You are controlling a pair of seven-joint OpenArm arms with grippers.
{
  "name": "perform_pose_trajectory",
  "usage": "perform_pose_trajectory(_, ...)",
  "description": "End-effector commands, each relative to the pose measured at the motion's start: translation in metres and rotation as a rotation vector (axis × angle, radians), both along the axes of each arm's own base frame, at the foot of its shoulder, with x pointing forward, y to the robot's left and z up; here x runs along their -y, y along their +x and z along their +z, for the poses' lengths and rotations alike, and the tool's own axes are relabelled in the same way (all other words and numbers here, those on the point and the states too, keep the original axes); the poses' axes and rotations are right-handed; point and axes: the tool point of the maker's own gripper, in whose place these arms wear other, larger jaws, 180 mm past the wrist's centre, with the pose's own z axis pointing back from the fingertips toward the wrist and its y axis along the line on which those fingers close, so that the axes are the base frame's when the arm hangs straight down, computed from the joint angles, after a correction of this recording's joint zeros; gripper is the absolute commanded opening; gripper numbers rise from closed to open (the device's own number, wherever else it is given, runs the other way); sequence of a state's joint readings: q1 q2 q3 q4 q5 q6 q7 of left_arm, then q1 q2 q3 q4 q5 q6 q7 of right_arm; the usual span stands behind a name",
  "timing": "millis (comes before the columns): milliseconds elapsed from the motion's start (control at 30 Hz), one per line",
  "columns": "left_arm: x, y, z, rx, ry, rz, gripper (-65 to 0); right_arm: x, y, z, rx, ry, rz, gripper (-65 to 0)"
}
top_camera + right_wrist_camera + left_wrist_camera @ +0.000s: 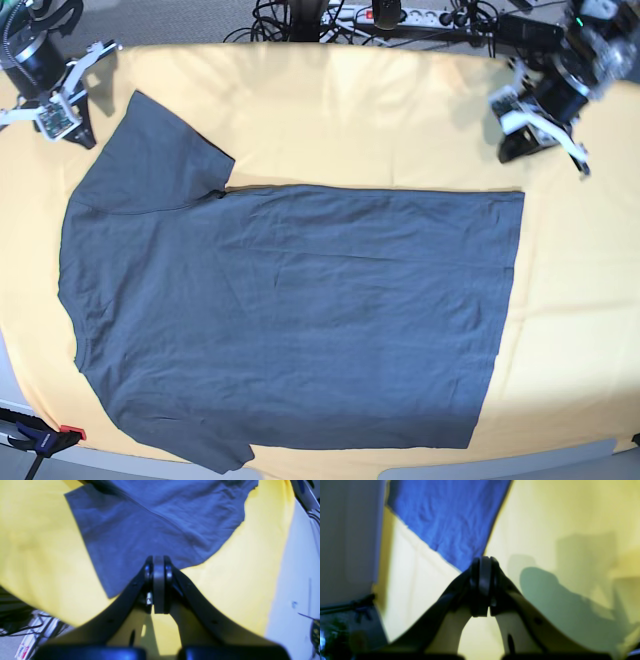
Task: Fold the T-shirt properly
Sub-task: 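Move both grippers to the shirt's long side edge, sleeve and hem corners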
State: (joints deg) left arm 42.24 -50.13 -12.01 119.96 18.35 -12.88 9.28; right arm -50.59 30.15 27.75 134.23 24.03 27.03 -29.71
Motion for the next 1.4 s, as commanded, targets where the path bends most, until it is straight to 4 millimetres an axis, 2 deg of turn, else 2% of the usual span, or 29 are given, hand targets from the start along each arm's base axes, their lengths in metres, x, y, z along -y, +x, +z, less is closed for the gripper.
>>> perform_pose_trajectory(0,-0.006,0.009,0.003,0.011,0.014,-0.04,-65.0,-0.008,0.0,0.003,0.012,0.015,0.025,-65.0)
perform_pose_trajectory(100,-0.022,0.021,-0.006,-0.063,0.019,-0.172,-65.0,-0.024,-0.005,-0.006,-0.017,0.046,0.057,-65.0)
perform_pose_trajectory(200,-0.029,0.027,0.0,-0.116,-0.026,-0.279,-64.4,-0.035,-0.01,-0.015,-0.04,0.045,0.081,-65.0)
perform_pose_trajectory(333,-0.049,0.044,0.006,-0.138,-0.043,-0.293,-35.2,-0.04,-0.012,-0.022,-0.049,0.024,0.079,-65.0)
perform_pose_trajectory(367,-0.054,0.048,0.004,-0.142,-0.035,-0.283,-31.9,-0.04,-0.012,-0.023,-0.047,0.02,0.074,-65.0)
perform_pose_trajectory(400,-0.058,0.052,0.002,-0.145,-0.028,-0.275,-31.6,-0.04,-0.012,-0.023,-0.047,0.014,0.075,-65.0)
perform_pose_trajectory(600,-0.058,0.07,-0.015,-0.125,0.01,-0.272,-31.6,-0.04,-0.012,-0.023,-0.045,0.01,0.077,-65.0)
perform_pose_trajectory(867,-0.036,0.085,-0.033,-0.143,0.07,-0.346,-31.6,-0.04,-0.011,-0.023,-0.045,0.009,0.077,-65.0)
perform_pose_trajectory(1167,-0.024,0.115,-0.039,-0.124,0.051,-0.336,-32.2,-0.036,-0.011,-0.024,-0.041,-0.028,0.079,-65.0)
perform_pose_trajectory(1200,-0.023,0.117,-0.038,-0.12,0.047,-0.335,-35.2,-0.033,-0.011,-0.024,-0.038,-0.048,0.08,-65.0)
perform_pose_trajectory(1233,-0.022,0.119,-0.036,-0.115,0.043,-0.334,-41.9,-0.031,-0.01,-0.025,-0.036,-0.07,0.081,-65.0)
perform_pose_trajectory(1300,-0.021,0.119,-0.034,-0.117,0.029,-0.329,-61.4,-0.024,-0.009,-0.025,-0.027,-0.131,0.083,-65.0)
perform_pose_trajectory(1333,-0.022,0.12,-0.034,-0.117,0.028,-0.324,-65.0,-0.02,-0.008,-0.025,-0.019,-0.162,0.078,-61.3)
perform_pose_trajectory(1367,-0.023,0.12,-0.035,-0.119,0.03,-0.313,-65.0,-0.017,-0.006,-0.024,-0.011,-0.183,0.073,-54.1)
